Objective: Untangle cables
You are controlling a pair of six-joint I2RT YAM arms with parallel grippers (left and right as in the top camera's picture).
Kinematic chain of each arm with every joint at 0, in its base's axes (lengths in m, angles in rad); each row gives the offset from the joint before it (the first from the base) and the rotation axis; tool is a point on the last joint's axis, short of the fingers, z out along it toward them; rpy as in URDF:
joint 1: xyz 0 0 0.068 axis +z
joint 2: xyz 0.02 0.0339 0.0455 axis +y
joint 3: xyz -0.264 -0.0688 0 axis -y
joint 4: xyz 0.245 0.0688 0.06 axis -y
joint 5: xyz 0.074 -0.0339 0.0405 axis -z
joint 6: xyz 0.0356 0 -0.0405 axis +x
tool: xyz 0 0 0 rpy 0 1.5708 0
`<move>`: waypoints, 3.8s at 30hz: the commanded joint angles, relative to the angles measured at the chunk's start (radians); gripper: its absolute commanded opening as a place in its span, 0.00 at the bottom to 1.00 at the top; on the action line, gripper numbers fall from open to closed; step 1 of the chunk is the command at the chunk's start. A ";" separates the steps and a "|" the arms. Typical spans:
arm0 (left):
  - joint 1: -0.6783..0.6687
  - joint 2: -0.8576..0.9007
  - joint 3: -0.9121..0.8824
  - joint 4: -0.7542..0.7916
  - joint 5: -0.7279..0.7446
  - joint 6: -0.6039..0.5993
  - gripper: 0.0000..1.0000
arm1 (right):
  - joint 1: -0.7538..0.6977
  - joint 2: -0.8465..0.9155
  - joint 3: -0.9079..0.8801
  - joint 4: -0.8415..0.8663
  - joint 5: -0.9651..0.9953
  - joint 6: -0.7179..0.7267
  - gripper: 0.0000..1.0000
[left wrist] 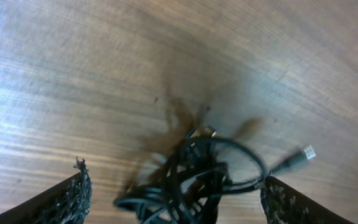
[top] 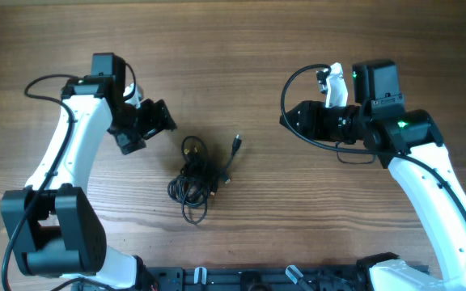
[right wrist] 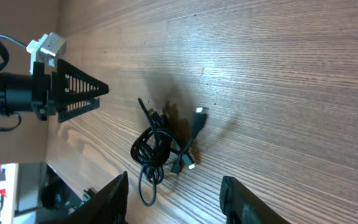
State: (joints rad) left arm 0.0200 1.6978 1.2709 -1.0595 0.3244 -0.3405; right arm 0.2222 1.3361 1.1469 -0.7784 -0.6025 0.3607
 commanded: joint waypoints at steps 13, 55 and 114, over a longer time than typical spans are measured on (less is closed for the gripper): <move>0.188 -0.011 0.005 0.050 -0.007 -0.165 0.94 | 0.483 0.275 0.005 0.193 0.037 -0.402 0.57; 0.189 -0.011 0.005 -0.005 -0.001 -0.111 0.91 | 0.660 0.363 0.028 0.446 0.532 -0.057 0.04; -0.174 0.053 0.005 0.035 0.246 0.408 0.04 | 0.109 0.241 0.024 0.292 -0.106 -0.045 0.04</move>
State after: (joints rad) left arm -0.1555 1.7393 1.2713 -1.0210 0.5903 0.0658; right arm 0.4309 1.5837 1.1557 -0.4999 -0.5751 0.3420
